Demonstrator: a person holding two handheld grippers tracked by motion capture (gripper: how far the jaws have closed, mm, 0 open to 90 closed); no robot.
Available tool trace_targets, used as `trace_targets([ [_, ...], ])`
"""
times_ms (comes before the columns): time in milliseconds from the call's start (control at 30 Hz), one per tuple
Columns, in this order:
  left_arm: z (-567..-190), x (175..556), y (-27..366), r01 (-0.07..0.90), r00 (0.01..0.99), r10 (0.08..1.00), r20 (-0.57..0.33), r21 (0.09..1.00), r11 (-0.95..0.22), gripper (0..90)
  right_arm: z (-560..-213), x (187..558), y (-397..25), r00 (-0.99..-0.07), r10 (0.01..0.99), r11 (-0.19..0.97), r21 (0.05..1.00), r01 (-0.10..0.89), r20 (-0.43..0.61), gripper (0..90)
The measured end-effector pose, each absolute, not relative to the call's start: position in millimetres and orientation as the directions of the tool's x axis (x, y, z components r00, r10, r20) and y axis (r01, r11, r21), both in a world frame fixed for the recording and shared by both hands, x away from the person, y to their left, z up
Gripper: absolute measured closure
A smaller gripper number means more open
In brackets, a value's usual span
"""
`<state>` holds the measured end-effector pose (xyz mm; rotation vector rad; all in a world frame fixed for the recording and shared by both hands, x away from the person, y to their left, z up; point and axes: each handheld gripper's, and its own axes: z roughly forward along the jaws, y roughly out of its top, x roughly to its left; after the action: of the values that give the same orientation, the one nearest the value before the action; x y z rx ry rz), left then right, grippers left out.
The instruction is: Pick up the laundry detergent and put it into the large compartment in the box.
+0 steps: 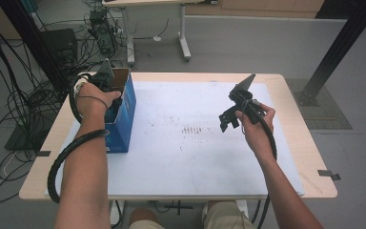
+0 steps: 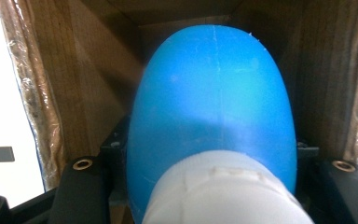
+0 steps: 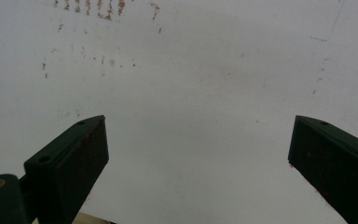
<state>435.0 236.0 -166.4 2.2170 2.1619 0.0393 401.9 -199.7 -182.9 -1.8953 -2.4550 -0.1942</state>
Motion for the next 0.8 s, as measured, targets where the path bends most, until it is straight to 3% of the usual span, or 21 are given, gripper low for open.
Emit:
trace_targets([
  [800,-166.4,433.3,234.8,0.998,0.028,1.000,-0.009,0.056,-0.028,37.8,-181.0,399.8,-201.0,-0.252,0.962,0.244,0.086,0.966,0.107,4.8],
])
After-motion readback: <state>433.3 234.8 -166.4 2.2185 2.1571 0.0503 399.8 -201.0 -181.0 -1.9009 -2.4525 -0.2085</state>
